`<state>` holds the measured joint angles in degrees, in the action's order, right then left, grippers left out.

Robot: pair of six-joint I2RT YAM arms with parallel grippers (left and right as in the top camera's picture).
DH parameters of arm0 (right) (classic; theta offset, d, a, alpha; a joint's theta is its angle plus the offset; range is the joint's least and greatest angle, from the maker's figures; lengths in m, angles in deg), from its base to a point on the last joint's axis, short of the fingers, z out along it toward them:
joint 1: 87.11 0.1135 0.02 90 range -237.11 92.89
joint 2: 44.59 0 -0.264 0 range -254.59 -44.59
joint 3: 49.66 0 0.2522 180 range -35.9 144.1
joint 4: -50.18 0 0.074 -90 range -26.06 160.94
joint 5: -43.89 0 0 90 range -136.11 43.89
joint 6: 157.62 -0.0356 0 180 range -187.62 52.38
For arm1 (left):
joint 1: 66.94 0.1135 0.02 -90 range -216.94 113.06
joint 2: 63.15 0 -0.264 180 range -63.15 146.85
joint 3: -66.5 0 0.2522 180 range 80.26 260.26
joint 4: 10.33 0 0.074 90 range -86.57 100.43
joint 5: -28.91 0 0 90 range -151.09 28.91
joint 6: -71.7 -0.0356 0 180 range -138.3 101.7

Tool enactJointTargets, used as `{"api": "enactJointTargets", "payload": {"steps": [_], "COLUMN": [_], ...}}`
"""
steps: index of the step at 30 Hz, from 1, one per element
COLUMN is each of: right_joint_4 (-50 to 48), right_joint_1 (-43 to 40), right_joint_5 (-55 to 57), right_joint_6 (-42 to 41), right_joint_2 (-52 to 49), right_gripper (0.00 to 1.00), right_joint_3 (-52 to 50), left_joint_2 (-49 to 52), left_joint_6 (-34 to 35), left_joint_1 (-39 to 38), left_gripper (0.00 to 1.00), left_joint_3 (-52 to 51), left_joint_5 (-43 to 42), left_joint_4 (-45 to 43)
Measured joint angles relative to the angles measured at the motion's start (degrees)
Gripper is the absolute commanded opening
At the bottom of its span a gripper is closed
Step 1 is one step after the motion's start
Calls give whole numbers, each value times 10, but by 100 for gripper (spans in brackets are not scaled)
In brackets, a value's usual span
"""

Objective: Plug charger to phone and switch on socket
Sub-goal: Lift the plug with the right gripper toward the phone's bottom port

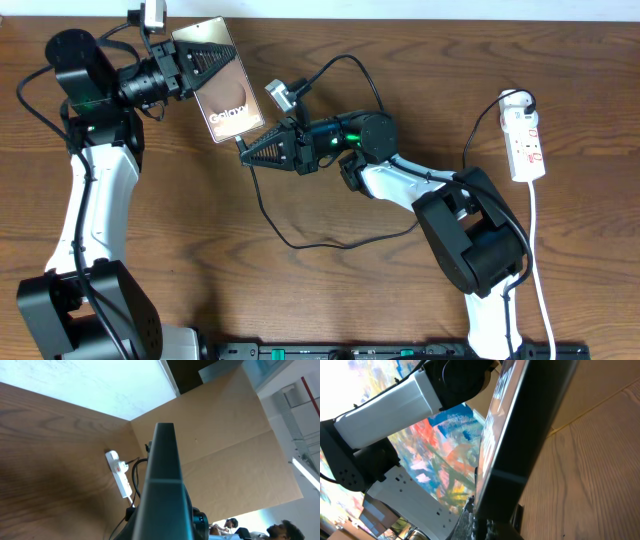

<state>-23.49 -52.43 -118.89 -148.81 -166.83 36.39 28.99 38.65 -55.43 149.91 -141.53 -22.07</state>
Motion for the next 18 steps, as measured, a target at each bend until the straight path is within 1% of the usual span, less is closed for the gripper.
{"api": "enactJointTargets", "payload": {"steps": [18], "right_joint_4": [3], "right_joint_1": [-5], "right_joint_5": [1], "right_joint_6": [0], "right_joint_2": [0], "right_gripper": [1], "right_joint_3": [0], "left_joint_2": [0], "left_joint_6": [5], "left_joint_1": [1], "left_gripper": [8], "left_joint_3": [0], "left_joint_5": [9], "left_joint_4": [0]}}
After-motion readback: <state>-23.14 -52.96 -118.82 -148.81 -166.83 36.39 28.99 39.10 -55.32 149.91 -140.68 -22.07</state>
